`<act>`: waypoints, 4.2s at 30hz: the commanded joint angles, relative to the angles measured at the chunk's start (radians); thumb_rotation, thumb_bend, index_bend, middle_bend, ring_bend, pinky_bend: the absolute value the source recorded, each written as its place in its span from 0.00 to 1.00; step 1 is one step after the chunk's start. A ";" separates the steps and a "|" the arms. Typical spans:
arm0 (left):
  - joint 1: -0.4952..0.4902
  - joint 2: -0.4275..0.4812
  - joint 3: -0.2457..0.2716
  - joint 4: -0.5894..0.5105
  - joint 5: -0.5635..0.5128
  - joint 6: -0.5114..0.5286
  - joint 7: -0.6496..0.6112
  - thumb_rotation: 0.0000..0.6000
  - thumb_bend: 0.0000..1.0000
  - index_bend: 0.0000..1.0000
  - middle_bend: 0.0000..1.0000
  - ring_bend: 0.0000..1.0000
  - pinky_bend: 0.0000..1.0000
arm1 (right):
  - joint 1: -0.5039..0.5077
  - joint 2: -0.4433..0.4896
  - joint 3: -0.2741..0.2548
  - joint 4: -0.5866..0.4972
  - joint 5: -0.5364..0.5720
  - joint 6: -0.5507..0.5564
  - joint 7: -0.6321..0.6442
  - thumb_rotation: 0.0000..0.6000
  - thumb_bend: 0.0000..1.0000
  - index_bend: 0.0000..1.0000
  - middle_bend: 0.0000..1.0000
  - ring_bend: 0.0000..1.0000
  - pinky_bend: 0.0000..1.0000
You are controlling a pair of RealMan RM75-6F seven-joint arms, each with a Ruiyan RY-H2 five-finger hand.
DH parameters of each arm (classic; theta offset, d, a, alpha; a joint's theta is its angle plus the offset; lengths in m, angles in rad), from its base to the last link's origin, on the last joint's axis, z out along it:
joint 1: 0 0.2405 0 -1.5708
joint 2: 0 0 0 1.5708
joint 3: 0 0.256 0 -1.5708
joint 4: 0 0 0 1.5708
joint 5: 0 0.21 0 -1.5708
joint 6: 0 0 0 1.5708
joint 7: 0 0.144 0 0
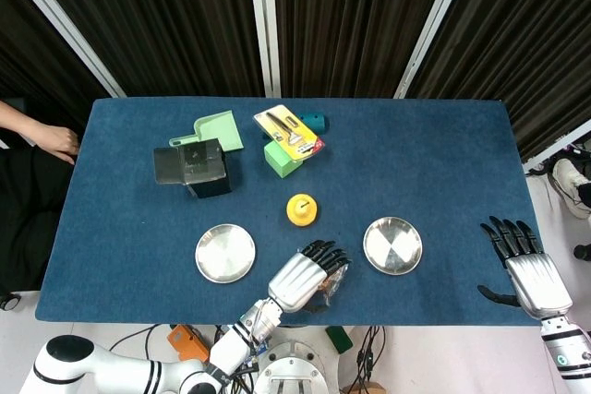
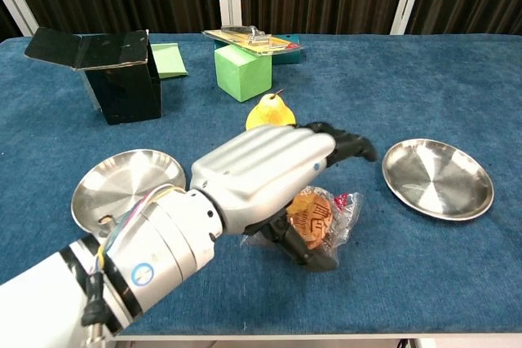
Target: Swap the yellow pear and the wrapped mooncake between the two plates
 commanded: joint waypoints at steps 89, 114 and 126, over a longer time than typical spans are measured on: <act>0.126 0.418 0.133 -0.027 -0.084 0.148 -0.054 1.00 0.03 0.19 0.20 0.17 0.26 | -0.009 -0.004 0.008 -0.022 -0.025 -0.045 -0.038 0.86 0.30 0.00 0.00 0.00 0.05; 0.377 0.769 0.321 -0.096 0.248 0.494 -0.276 1.00 0.00 0.12 0.14 0.09 0.25 | 0.301 -0.207 0.101 -0.255 -0.001 -0.477 -0.277 0.86 0.30 0.00 0.00 0.00 0.05; 0.439 0.799 0.284 -0.009 0.224 0.504 -0.442 1.00 0.00 0.12 0.14 0.09 0.24 | 0.457 -0.526 0.190 -0.182 0.405 -0.630 -0.625 0.86 0.30 0.00 0.00 0.00 0.07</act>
